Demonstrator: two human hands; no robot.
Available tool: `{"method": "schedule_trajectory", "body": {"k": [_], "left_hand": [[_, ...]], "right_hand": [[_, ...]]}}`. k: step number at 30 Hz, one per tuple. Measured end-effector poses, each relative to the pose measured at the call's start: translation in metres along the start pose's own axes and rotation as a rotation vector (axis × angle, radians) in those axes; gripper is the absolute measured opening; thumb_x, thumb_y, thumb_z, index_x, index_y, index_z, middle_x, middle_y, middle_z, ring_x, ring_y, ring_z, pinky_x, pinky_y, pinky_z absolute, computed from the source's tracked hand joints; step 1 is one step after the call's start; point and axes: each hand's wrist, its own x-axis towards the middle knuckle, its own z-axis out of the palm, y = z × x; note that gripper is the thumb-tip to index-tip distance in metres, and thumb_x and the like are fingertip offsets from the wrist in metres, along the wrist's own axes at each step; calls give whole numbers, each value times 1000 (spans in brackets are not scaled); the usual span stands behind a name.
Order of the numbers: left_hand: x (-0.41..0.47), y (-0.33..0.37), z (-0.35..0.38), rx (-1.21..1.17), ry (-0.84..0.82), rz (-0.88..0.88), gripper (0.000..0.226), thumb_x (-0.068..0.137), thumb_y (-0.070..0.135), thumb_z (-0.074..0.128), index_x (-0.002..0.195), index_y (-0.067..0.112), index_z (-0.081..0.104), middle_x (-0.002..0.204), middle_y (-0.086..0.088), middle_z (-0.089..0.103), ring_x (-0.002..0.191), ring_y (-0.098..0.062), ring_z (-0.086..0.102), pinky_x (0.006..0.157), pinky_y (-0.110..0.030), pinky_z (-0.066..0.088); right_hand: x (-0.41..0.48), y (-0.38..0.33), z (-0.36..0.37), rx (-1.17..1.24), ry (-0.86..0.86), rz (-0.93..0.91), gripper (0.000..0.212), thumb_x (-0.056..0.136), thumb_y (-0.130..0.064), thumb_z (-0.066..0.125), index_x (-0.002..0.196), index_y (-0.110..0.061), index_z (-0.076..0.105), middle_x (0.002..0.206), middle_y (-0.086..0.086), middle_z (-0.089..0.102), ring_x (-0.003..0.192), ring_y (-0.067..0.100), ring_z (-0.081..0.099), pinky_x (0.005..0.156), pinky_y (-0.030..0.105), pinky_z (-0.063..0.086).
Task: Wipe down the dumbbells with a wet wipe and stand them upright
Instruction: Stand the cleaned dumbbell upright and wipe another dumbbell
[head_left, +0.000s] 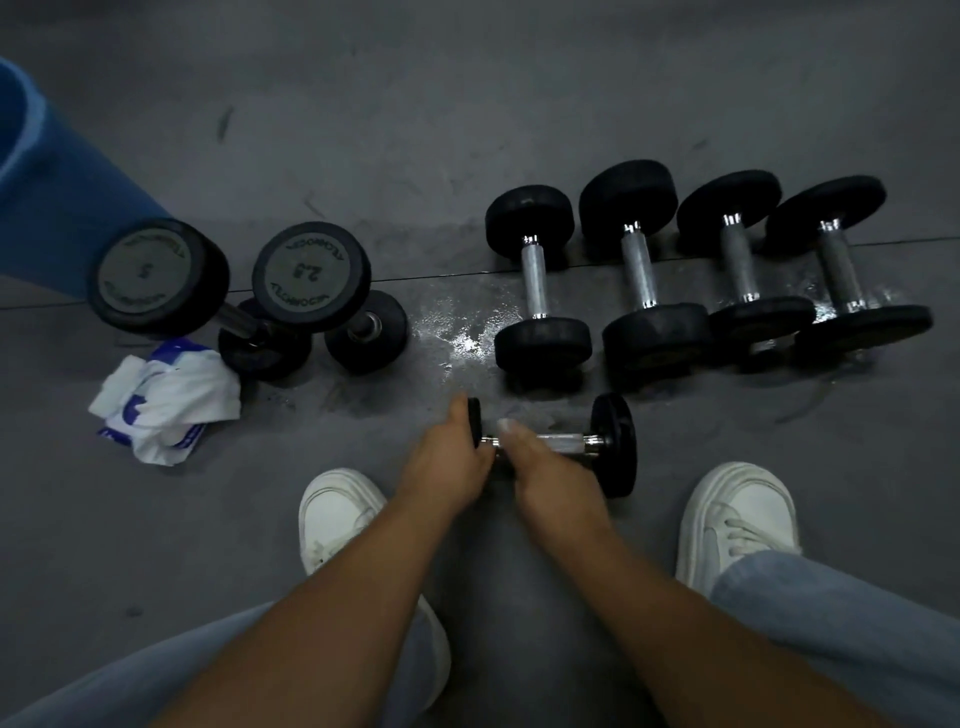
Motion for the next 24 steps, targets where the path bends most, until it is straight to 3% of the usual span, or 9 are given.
{"method": "schedule_trajectory", "body": {"k": [3,6,8,11,14,18,21,22,24], "left_hand": [[10,0,-5,-100,-60,-134,59,93,31,56,145,14,33,134,-21,56,121,-37,54,96,-37,44],[0,1,1,-170,26,-210,63,93,37,53,147,15,29,132,-21,58,120,-38,55,97,-41,46],[-11,0,8,-144,61,-184,74,92,41,55,153,18,19,130,-19,60,118,-38,57,95,-42,47],[-28,0,19,-112,75,-141,88,91,40,60,156,22,5,128,-16,62,115,-37,59,90,-39,47],[-34,1,21,-112,77,-120,82,93,34,60,154,19,9,128,-15,61,114,-36,60,87,-37,46],[-20,-3,16,-110,30,-119,73,92,34,60,148,16,17,125,-17,62,113,-37,60,88,-39,47],[-12,-2,9,-105,0,-126,64,92,37,60,141,14,26,123,-16,62,111,-36,60,83,-36,46],[-7,-2,5,-102,-21,-125,60,92,37,60,137,13,29,123,-16,62,111,-35,60,81,-35,44],[7,-5,-6,-78,-91,-115,57,90,40,63,131,11,35,123,-15,61,110,-35,60,83,-33,45]], "right_hand": [[11,13,-11,-17,99,201,52,99,-16,32,148,-31,28,159,-12,21,124,30,53,101,41,43],[4,3,-6,56,9,80,49,101,-22,31,149,-35,29,159,-12,22,130,27,48,105,38,39],[10,6,-3,80,-2,14,43,103,-33,31,145,-38,35,154,-10,34,131,26,47,105,35,38],[18,21,3,195,163,196,41,103,-43,27,142,-42,38,147,-13,44,131,19,47,102,25,33],[5,15,6,207,20,31,41,102,-38,34,141,-45,39,146,-15,44,129,18,49,101,24,36],[10,32,-4,322,224,184,40,102,-35,37,140,-46,41,140,-12,52,126,20,52,101,27,38],[-2,15,6,266,-8,-71,47,100,-28,35,145,-44,36,144,-18,45,132,10,45,112,30,33],[-2,11,11,303,-9,-136,48,97,-25,34,142,-39,44,144,-20,45,133,4,43,113,29,32],[6,17,14,343,168,-136,47,89,-18,37,129,-30,59,136,-13,55,124,8,53,106,33,41]]}}
